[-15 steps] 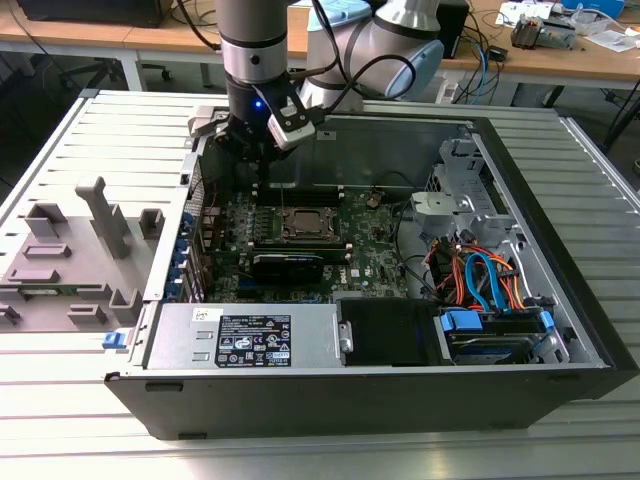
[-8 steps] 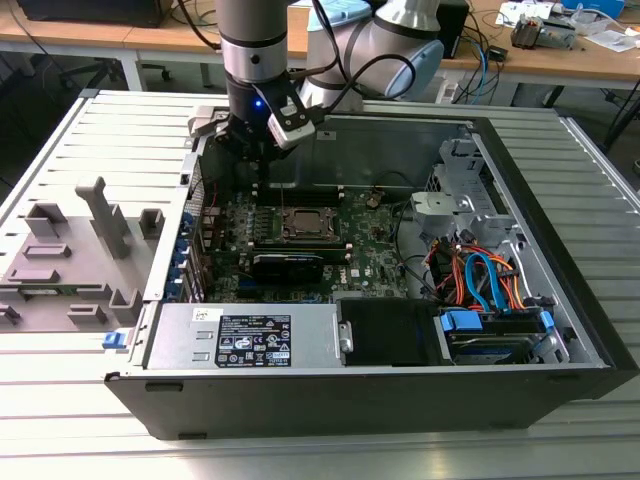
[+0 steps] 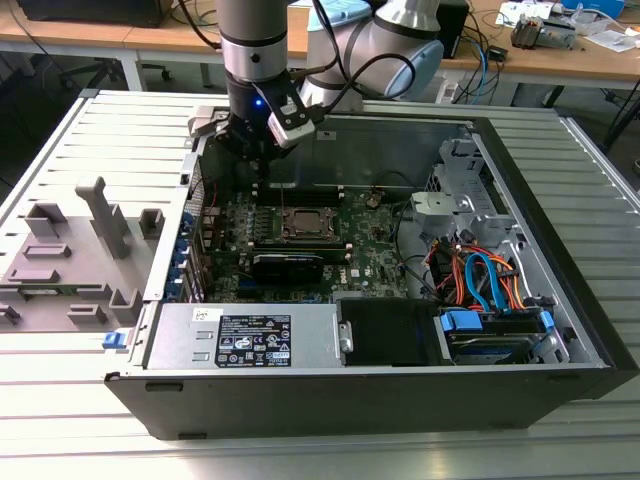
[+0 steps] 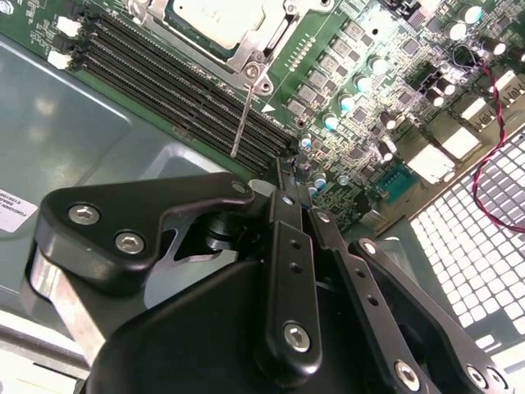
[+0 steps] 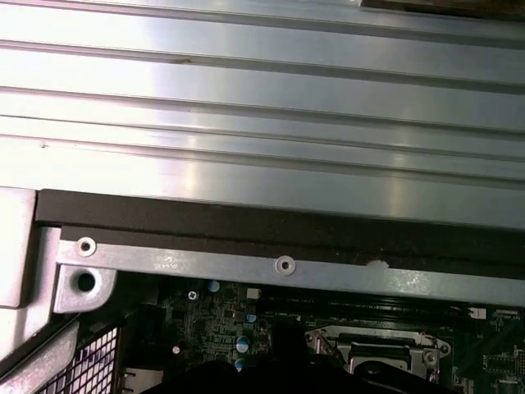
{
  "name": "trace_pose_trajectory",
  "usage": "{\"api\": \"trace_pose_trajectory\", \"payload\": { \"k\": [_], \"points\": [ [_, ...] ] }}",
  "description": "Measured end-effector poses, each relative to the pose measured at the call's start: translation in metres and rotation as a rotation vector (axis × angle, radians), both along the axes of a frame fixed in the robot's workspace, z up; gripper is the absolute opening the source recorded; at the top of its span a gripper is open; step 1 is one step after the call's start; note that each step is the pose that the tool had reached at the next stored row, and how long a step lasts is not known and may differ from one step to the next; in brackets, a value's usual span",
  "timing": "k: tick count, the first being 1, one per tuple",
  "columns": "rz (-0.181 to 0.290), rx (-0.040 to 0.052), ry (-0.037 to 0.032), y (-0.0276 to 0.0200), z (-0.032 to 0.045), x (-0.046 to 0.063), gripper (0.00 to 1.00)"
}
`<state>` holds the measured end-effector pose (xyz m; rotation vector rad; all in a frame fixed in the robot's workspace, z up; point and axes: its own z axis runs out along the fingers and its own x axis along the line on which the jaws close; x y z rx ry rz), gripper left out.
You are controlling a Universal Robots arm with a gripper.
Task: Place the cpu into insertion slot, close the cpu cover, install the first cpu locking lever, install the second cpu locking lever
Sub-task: 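Install the first cpu locking lever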
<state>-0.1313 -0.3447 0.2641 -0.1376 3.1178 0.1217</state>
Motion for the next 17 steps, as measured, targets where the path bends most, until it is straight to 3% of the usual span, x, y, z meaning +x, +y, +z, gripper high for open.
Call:
{"api": "trace_pose_trajectory", "payload": {
  "k": [17],
  "points": [
    [0.0,-0.0001,0.0,0.0038,0.0,0.0,0.11]
  ]
}}
